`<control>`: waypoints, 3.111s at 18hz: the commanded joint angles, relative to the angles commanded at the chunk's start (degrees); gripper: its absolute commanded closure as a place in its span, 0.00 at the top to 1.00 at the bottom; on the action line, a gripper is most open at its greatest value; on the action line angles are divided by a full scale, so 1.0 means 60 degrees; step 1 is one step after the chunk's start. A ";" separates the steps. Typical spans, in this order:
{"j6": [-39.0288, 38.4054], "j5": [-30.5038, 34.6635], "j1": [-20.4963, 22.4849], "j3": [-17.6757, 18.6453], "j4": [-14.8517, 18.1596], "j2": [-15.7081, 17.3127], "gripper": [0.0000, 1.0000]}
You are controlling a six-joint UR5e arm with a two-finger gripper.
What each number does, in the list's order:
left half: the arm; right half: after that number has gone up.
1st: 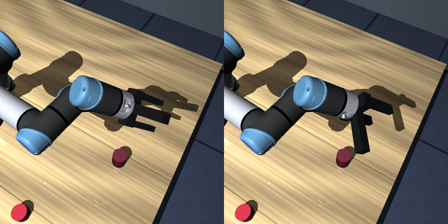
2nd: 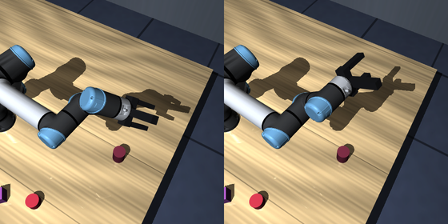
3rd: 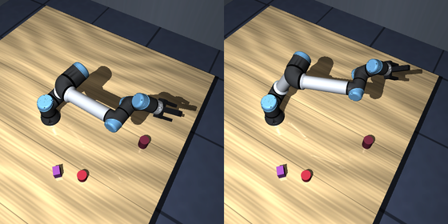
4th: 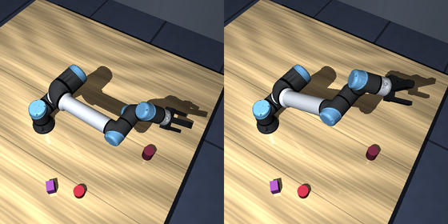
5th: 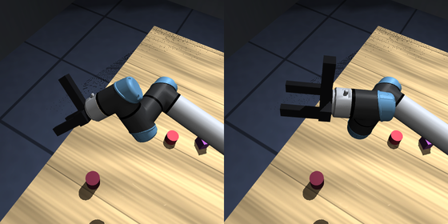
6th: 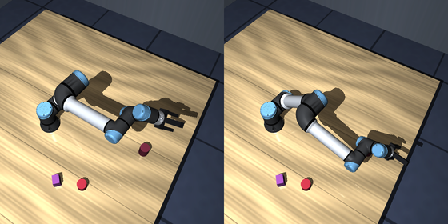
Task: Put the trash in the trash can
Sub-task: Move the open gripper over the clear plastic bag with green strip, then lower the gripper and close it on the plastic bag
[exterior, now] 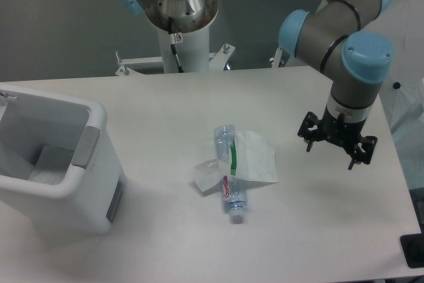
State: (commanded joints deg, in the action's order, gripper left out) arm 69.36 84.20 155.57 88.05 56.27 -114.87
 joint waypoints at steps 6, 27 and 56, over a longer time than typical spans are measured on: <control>-0.1947 -0.0089 -0.0556 0.0120 -0.0443 0.0015 1.00; -0.6961 0.0687 -0.2828 0.1437 -0.0326 0.0220 1.00; -0.6931 0.0996 -0.2507 0.1249 -0.0370 0.0439 0.00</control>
State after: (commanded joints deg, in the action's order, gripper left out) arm 27.77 90.18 140.53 95.55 54.05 -112.24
